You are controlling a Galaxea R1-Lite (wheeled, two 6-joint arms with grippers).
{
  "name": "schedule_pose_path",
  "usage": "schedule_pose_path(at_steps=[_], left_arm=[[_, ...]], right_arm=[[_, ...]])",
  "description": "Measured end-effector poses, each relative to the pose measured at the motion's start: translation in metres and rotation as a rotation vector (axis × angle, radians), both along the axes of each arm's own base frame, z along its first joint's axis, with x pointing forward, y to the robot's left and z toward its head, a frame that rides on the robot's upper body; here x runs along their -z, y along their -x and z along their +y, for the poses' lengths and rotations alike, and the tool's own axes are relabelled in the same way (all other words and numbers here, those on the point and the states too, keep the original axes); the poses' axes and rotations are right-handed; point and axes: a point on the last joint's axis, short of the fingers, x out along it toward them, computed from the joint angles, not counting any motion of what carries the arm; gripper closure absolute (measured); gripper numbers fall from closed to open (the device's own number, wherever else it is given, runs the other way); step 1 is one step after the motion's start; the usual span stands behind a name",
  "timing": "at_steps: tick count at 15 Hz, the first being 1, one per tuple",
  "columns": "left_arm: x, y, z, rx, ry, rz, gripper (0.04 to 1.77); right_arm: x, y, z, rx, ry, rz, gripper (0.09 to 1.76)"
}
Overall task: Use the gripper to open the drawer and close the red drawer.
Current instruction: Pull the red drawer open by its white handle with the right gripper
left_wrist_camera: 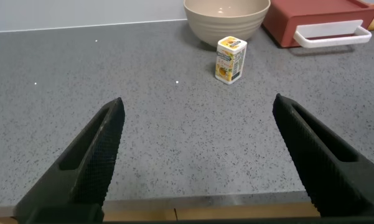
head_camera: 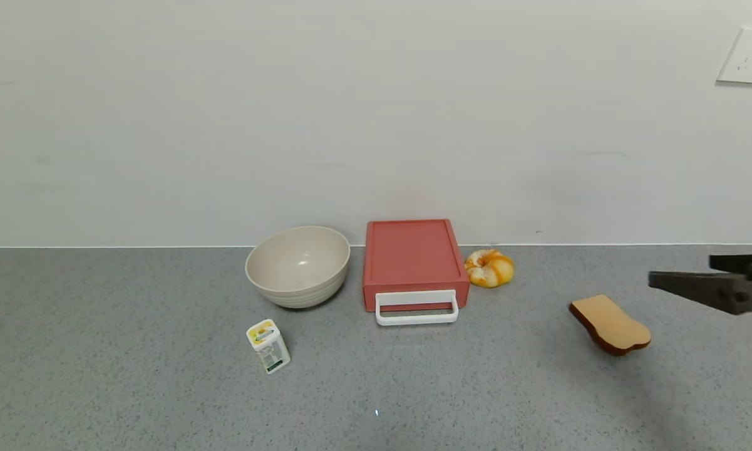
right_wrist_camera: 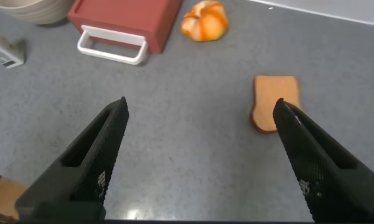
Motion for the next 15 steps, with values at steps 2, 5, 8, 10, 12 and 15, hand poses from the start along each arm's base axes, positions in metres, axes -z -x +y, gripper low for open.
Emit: schedule_pose_path(at_steps=[2, 5, 8, 10, 12, 15], left_arm=[[0.000, 0.000, 0.000, 0.000, 0.000, 0.001, 0.09], [0.000, 0.000, 0.000, 0.000, 0.000, 0.001, 0.09], [0.000, 0.000, 0.000, 0.000, 0.000, 0.001, 0.09], [0.000, 0.000, 0.000, 0.000, 0.000, 0.000, 0.09], [0.000, 0.000, 0.000, 0.000, 0.000, 0.000, 0.09], [0.000, 0.000, 0.000, 0.000, 0.000, -0.002, 0.09]], right_arm=[[0.000, -0.032, 0.019, -0.036, -0.022, 0.051, 0.14], [0.006, -0.070, 0.052, -0.081, -0.021, 0.116, 0.46], [0.015, -0.095, 0.079, -0.131, -0.003, 0.159, 0.87], [0.021, -0.112, 0.093, -0.174, 0.033, 0.176, 1.07], [0.027, -0.126, 0.105, -0.288, 0.117, 0.176, 1.71], [0.039, -0.147, 0.120, -0.469, 0.194, 0.191, 1.73]])
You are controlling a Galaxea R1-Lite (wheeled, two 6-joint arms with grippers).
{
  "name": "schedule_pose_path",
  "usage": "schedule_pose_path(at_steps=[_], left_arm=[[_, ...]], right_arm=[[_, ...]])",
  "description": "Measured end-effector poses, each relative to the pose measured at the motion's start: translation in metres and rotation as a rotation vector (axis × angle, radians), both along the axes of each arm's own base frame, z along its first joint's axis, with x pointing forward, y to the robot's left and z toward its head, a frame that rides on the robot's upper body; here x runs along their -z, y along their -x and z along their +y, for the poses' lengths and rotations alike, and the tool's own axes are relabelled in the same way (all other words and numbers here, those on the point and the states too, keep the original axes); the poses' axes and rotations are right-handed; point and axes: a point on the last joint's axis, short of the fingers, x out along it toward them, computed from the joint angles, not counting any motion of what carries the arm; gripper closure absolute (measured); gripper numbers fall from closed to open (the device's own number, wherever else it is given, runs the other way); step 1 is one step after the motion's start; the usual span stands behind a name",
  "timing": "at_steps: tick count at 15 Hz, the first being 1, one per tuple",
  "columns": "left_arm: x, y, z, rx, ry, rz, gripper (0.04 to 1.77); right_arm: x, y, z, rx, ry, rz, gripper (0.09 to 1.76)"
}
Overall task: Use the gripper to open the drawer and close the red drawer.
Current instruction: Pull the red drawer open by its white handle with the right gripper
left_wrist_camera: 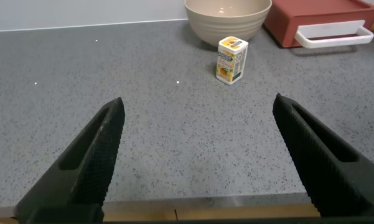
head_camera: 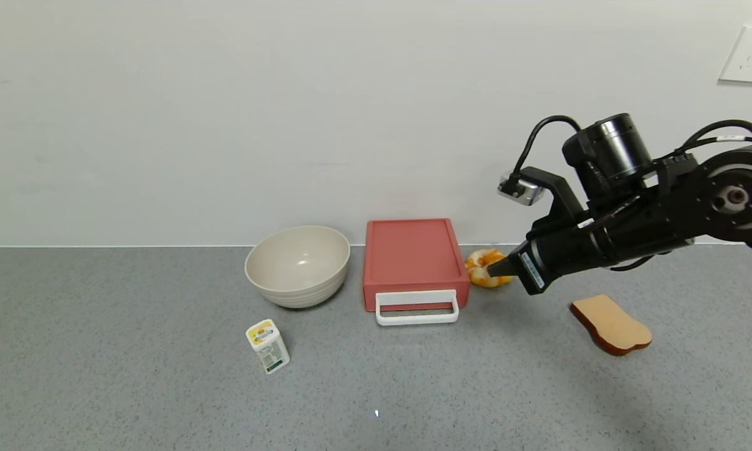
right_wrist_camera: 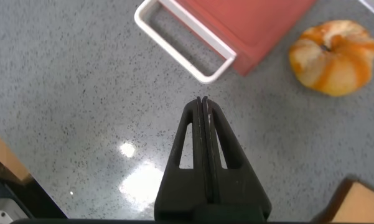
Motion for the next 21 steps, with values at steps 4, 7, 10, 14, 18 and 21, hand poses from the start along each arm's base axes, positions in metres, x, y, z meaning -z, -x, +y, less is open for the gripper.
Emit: schedule_pose_path(at_steps=[4, 7, 10, 14, 18, 21], left_arm=[[0.000, 0.000, 0.000, 0.000, -0.001, -0.001, 0.09], [0.000, 0.000, 0.000, 0.000, -0.001, 0.000, 0.09], [0.000, 0.000, 0.000, 0.000, -0.001, -0.001, 0.09], [0.000, 0.000, 0.000, 0.000, 0.000, -0.001, 0.09], [0.000, 0.000, 0.000, 0.000, 0.000, 0.002, 0.09], [0.000, 0.000, 0.000, 0.000, 0.000, 0.001, 0.09]], right_arm=[[0.017, -0.029, 0.027, -0.104, 0.027, -0.008, 1.73], [0.034, -0.047, 0.048, -0.169, 0.053, -0.021, 1.73], [0.051, -0.057, 0.067, -0.219, 0.074, -0.025, 1.73], [0.067, -0.062, 0.089, -0.263, 0.088, -0.017, 1.73], [0.086, -0.070, 0.105, -0.281, 0.093, -0.012, 1.73], [0.099, -0.075, 0.111, -0.287, 0.093, -0.010, 1.73]])
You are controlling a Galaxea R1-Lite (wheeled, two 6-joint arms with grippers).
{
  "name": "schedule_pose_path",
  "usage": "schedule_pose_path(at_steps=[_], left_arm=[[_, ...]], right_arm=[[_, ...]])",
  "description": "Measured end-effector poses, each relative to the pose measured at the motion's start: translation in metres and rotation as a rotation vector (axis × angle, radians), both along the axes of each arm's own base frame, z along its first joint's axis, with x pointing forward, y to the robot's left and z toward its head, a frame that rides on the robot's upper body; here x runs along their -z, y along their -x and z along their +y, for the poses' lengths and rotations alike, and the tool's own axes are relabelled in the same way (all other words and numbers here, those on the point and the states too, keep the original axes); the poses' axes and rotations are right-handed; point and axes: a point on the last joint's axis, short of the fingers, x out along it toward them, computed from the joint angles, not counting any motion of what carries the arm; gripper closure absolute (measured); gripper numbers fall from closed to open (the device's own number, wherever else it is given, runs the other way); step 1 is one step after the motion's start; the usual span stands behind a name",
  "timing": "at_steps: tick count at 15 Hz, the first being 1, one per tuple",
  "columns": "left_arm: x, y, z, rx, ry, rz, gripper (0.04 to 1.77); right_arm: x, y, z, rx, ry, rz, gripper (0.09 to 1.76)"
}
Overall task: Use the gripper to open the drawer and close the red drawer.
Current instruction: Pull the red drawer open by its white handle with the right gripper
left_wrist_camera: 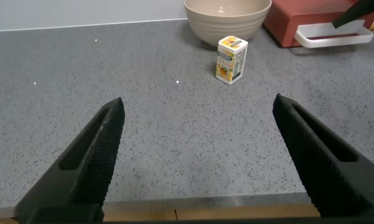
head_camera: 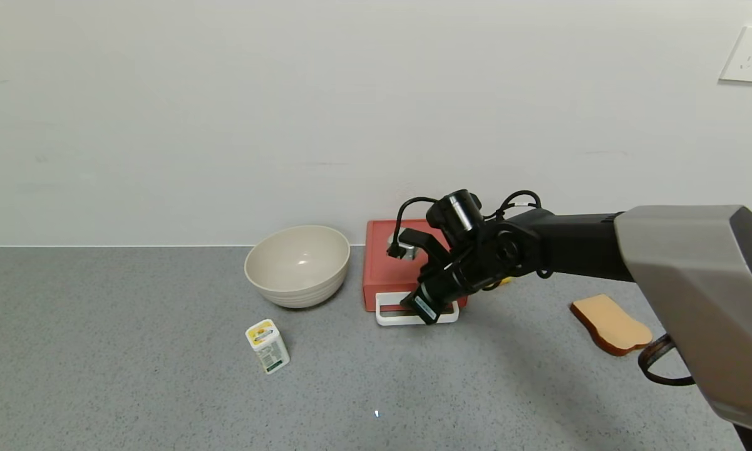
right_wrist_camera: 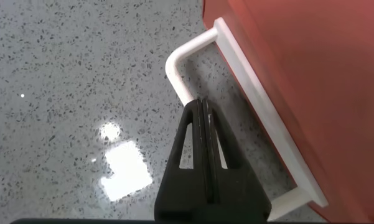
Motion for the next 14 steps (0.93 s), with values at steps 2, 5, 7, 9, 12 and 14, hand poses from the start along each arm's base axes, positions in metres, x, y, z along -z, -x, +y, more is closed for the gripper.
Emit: schedule_pose_path(at_steps=[2, 5, 7, 9, 12, 14], left_arm=[[0.000, 0.000, 0.000, 0.000, 0.000, 0.001, 0.09], [0.000, 0.000, 0.000, 0.000, 0.000, 0.001, 0.09], [0.000, 0.000, 0.000, 0.000, 0.000, 0.001, 0.09], [0.000, 0.000, 0.000, 0.000, 0.000, 0.001, 0.09], [0.000, 0.000, 0.000, 0.000, 0.000, 0.001, 0.09], [0.000, 0.000, 0.000, 0.000, 0.000, 0.001, 0.09]], right_arm=[[0.006, -0.004, 0.002, 0.003, -0.010, -0.010, 1.73], [0.013, -0.008, 0.005, 0.003, -0.020, -0.018, 1.73], [0.018, -0.010, 0.006, 0.004, -0.022, -0.017, 1.73], [0.023, -0.011, 0.007, 0.005, -0.022, -0.015, 1.73], [0.028, -0.013, 0.008, 0.005, -0.023, -0.015, 1.73], [0.031, -0.014, 0.009, 0.006, -0.021, -0.010, 1.73]])
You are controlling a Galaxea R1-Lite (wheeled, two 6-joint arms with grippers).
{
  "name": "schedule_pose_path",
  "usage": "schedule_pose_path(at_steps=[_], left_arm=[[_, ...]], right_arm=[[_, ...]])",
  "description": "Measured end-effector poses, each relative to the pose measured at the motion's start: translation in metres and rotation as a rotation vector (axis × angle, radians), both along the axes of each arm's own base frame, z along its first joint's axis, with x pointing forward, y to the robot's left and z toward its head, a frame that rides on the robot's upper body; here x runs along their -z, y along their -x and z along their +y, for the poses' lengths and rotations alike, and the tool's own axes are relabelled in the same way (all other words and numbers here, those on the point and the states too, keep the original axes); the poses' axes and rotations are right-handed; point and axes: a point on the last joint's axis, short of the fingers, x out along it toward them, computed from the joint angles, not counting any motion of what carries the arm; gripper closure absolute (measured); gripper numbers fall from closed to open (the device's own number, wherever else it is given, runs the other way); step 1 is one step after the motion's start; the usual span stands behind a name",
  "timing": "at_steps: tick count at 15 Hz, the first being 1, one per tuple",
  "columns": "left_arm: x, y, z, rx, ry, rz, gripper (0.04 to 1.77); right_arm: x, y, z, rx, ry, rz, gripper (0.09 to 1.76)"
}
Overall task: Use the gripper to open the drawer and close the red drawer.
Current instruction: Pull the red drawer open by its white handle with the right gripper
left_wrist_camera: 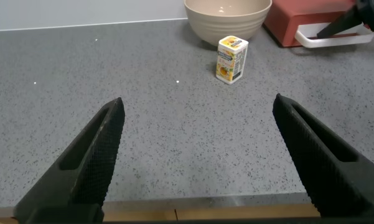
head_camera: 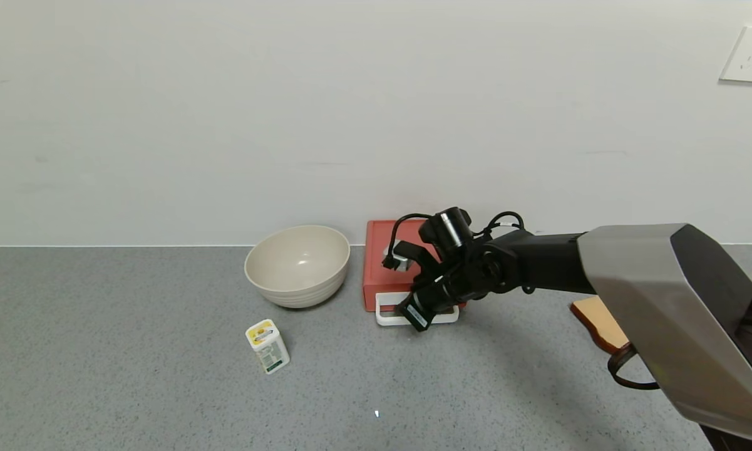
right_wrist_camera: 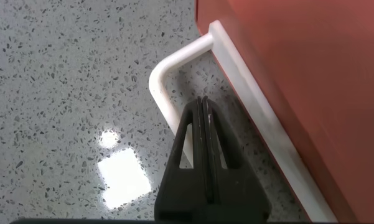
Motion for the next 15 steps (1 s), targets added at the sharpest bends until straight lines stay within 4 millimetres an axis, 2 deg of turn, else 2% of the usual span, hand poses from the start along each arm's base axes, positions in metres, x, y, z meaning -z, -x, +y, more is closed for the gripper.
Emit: schedule_pose_path(at_steps=[15], left_arm=[[0.000, 0.000, 0.000, -0.001, 0.001, -0.004, 0.09]], right_arm=[[0.003, 0.017, 0.005, 0.041, 0.035, 0.155, 1.73]])
